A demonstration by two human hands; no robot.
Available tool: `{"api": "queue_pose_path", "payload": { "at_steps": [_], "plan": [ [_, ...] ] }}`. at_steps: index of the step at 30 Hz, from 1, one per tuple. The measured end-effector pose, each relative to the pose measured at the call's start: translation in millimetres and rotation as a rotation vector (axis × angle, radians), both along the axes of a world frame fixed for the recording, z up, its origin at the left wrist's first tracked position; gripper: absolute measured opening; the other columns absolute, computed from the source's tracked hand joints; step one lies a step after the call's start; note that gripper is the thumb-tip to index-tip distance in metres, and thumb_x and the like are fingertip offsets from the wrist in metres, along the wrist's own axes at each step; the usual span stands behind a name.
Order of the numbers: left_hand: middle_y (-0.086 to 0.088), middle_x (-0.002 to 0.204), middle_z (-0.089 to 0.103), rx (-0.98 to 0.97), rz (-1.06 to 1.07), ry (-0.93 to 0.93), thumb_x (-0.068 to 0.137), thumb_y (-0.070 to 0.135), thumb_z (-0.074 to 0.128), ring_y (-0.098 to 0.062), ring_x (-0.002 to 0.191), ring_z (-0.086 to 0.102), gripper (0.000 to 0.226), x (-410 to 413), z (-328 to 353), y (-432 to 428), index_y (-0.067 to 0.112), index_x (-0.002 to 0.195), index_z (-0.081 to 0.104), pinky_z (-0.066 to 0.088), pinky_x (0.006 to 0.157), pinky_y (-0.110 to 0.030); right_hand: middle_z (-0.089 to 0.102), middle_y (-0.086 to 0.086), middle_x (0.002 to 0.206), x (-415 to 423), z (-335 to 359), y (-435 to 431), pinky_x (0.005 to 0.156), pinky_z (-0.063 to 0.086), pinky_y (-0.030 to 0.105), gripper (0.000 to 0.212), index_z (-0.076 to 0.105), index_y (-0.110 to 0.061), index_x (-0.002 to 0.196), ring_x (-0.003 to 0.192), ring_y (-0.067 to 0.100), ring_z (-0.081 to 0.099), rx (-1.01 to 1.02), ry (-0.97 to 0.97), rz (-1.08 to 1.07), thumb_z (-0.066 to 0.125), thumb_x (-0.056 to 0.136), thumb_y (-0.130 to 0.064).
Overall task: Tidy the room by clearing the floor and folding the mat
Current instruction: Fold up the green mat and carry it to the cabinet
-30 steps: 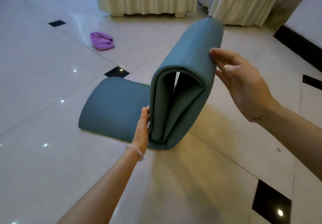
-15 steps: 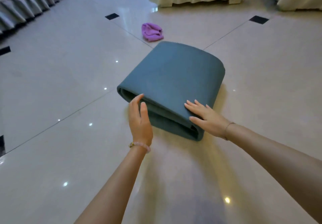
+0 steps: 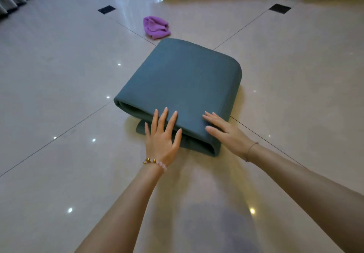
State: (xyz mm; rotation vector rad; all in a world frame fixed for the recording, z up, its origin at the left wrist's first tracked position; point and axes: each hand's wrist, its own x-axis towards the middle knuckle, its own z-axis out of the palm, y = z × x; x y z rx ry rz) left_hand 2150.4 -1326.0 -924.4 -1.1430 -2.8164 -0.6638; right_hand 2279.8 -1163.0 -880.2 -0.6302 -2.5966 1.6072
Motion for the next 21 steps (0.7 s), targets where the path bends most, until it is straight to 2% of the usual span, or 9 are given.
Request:
{"api": "queue_pose_path", "payload": {
  "at_steps": [3, 6, 8, 9, 12, 14, 16, 19, 21],
  "plan": [
    [0.000, 0.153, 0.029, -0.048, -0.028, 0.041, 0.086, 0.047, 0.033, -0.024, 0.145, 0.014, 0.060, -3, -1, -4, 0.030, 0.144, 0.034, 0.016, 0.111, -0.057, 0.036, -0.012, 0.148, -8, 4, 1, 0.110, 0.021, 0.018, 0.041, 0.047, -0.020, 0.137, 0.134, -0.001, 0.028, -0.150, 0.130, -0.296, 0.050, 0.096, -0.024],
    [-0.002, 0.153, 0.031, -0.050, -0.037, 0.036, 0.084, 0.043, 0.037, -0.026, 0.144, 0.016, 0.062, -2, 0, -4, 0.027, 0.143, 0.035, 0.021, 0.109, -0.058, 0.037, -0.005, 0.148, -14, 3, 10, 0.109, 0.030, 0.030, 0.055, 0.039, -0.018, 0.141, 0.136, 0.013, 0.034, -0.280, 0.090, -0.595, 0.059, 0.091, -0.029],
    [-0.003, 0.151, 0.034, -0.027, -0.038, 0.020, 0.083, 0.041, 0.038, -0.028, 0.143, 0.019, 0.061, -1, 0, -4, 0.025, 0.142, 0.038, 0.025, 0.109, -0.058, 0.037, -0.002, 0.146, -13, -2, 15, 0.105, 0.039, 0.044, 0.070, 0.030, -0.018, 0.145, 0.132, 0.021, 0.039, -0.453, -0.050, -0.678, 0.064, 0.086, -0.036],
    [-0.004, 0.150, 0.035, -0.016, -0.039, 0.019, 0.083, 0.039, 0.039, -0.029, 0.143, 0.020, 0.060, -1, 0, -3, 0.024, 0.141, 0.039, 0.027, 0.109, -0.059, 0.042, -0.001, 0.142, -12, -5, 17, 0.097, 0.044, 0.045, 0.073, 0.031, -0.016, 0.143, 0.126, 0.023, 0.045, -0.563, -0.110, -0.687, 0.067, 0.084, -0.039],
    [-0.005, 0.149, 0.037, 0.040, -0.035, 0.017, 0.084, 0.036, 0.040, -0.027, 0.142, 0.018, 0.058, 0, 3, 0, 0.022, 0.141, 0.040, 0.030, 0.109, -0.055, 0.054, 0.003, 0.121, -16, -9, 15, 0.074, 0.049, 0.038, 0.073, 0.043, -0.013, 0.133, 0.103, 0.025, 0.055, -0.758, -0.211, -0.658, 0.073, 0.076, -0.045],
    [-0.003, 0.151, 0.033, 0.137, -0.015, -0.028, 0.085, 0.031, 0.042, -0.023, 0.144, 0.013, 0.057, 2, 10, 2, 0.022, 0.142, 0.039, 0.025, 0.114, -0.045, 0.056, 0.004, 0.116, -21, -12, 13, 0.076, 0.048, 0.040, 0.076, 0.045, -0.013, 0.129, 0.098, 0.025, 0.056, -0.779, -0.252, -0.643, 0.076, 0.070, -0.049],
    [-0.001, 0.151, 0.031, 0.261, 0.014, -0.123, 0.087, 0.020, 0.049, -0.019, 0.145, 0.013, 0.057, 6, 21, 3, 0.020, 0.142, 0.037, 0.017, 0.116, -0.029, 0.057, 0.004, 0.117, -27, -12, 11, 0.082, 0.049, 0.043, 0.081, 0.045, -0.015, 0.128, 0.099, 0.025, 0.056, -0.792, -0.280, -0.622, 0.078, 0.064, -0.052],
    [0.002, 0.149, 0.033, 0.425, 0.089, -0.222, 0.088, 0.006, 0.054, -0.009, 0.138, 0.026, 0.058, 14, 36, -1, 0.020, 0.142, 0.037, 0.014, 0.102, 0.000, 0.058, 0.004, 0.118, -35, -6, 12, 0.092, 0.049, 0.044, 0.093, 0.048, -0.016, 0.126, 0.103, 0.025, 0.058, -0.815, -0.280, -0.637, 0.084, 0.050, -0.055],
    [0.003, 0.146, 0.033, 0.486, 0.150, -0.316, 0.089, 0.004, 0.052, -0.004, 0.133, 0.029, 0.057, 18, 42, -7, 0.022, 0.141, 0.036, 0.019, 0.100, -0.001, 0.062, 0.005, 0.113, -40, 2, 16, 0.092, 0.050, 0.043, 0.089, 0.051, -0.015, 0.122, 0.100, 0.024, 0.060, -0.851, -0.242, -0.668, 0.086, 0.047, -0.049]
  ]
}}
